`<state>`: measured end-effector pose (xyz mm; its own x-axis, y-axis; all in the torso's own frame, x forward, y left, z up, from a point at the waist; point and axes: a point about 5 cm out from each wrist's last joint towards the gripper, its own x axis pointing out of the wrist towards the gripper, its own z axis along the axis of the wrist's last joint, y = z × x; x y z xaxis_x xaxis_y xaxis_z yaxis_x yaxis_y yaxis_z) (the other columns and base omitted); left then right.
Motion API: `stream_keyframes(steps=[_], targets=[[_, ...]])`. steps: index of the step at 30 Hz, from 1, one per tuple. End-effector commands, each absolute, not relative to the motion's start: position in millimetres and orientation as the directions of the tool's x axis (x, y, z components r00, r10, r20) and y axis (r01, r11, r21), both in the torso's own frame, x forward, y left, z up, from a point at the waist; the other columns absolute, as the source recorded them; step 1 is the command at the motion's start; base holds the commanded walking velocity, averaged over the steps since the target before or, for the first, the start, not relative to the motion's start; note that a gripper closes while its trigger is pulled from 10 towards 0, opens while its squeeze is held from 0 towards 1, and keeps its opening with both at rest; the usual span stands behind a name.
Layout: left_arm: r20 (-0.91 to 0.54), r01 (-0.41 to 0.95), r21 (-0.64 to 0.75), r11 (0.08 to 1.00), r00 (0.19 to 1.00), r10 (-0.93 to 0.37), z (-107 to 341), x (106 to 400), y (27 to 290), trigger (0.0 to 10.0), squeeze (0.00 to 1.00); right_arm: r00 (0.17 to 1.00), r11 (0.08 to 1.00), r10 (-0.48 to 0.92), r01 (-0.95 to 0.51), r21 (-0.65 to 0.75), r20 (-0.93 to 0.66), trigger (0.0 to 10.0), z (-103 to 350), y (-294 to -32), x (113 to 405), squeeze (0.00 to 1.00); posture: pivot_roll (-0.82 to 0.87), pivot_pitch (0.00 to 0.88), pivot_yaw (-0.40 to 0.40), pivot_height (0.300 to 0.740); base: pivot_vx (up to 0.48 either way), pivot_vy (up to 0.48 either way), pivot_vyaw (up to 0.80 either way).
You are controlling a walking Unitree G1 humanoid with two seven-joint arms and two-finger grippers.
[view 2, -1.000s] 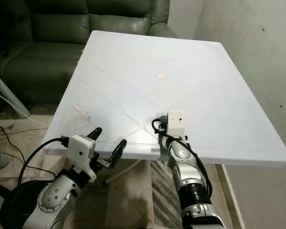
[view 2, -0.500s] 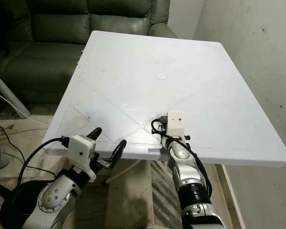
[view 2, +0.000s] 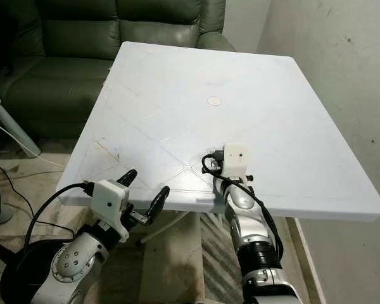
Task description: Hang keys on a hook
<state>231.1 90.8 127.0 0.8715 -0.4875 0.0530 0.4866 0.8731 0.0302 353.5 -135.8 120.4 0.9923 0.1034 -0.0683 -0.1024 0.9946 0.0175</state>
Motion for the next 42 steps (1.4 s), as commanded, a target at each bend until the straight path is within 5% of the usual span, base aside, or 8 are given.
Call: stream_keyframes(steps=[1, 6, 7, 8, 9, 20, 30, 42], targets=[[0.065, 0.484, 0.04, 0.874, 0.872, -0.486, 130.0, 231.4, 90.6, 10.0, 0.0, 0.993, 0.993, 0.115, -0.114, -0.023, 0.025, 0.0, 146.0, -138.2, 360.2, 0.0, 0.09, 0.102, -0.072, 0.74, 0.0, 0.0, 0.0], [0.07, 0.48, 0.037, 0.877, 0.874, -0.481, 130.8, 233.0, 89.8, 10.0, 0.0, 0.948, 0.878, 0.264, -0.159, -0.452, 0.179, 0.9, 173.2, -133.1, 358.4, 0.0, 0.08, 0.107, -0.077, 0.74, 0.0, 0.0, 0.0], [0.072, 0.479, 0.038, 0.877, 0.874, -0.481, 131.2, 233.8, 88.9, 10.0, 0.0, 0.89, 0.639, 0.428, -0.176, -0.749, 0.156, 4.9, 176.6, -122.5, 352.6, 0.0, 0.08, 0.107, -0.077, 0.74, 0.0, 0.0, 0.0], [0.072, 0.479, 0.038, 0.877, 0.874, -0.48, 131.3, 234.0, 88.7, 10.0, 0.0, 0.873, 0.545, 0.472, -0.175, -0.82, 0.127, 4.9, 174.9, -119.7, 350.6, 0.0, 0.08, 0.107, -0.077, 0.74, 0.0, 0.0, 0.0], [0.076, 0.479, 0.032, 0.877, 0.874, -0.48, 131.4, 234.2, 88.4, 10.0, 0.0, 0.816, 0.215, 0.578, -0.123, -0.969, 0.025, 10.0, 165.5, -115.6, 344.9, 0.0, 0.07, 0.108, -0.078, 0.74, 0.0, 0.0, 0.0], [0.084, 0.47, 0.021, 0.882, 0.878, -0.471, 132.5, 235.6, 86.9, 10.0, 0.0, 0.865, 0.168, 0.497, -0.024, -0.985, 0.064, 10.0, 183.5, -140.5, 354.5, 0.0, 0.07, 0.114, -0.082, 0.74, 0.0, 0.0, 0.0], [0.089, 0.473, 0.019, 0.881, 0.877, -0.473, 134.1, 237.4, 86.8, 10.0, 0.0, 0.804, -0.418, 0.507, -0.084, -0.904, -0.309, 10.0, 157.9, -186.9, 344.7, 0.0, 0.05, 0.12, -0.076, 0.74, 0.0, 0.0, 0.0], [0.094, 0.475, 0.004, 0.88, 0.876, -0.473, 134.4, 238.4, 83.6, 10.0, 0.0, 0.781, -0.483, 0.322, -0.351, -0.802, -0.536, 10.0, 166.0, -220.2, 345.6, 0.0, 0.04, 0.12, -0.083, 0.74, 0.0, 0.0, 0.0]])
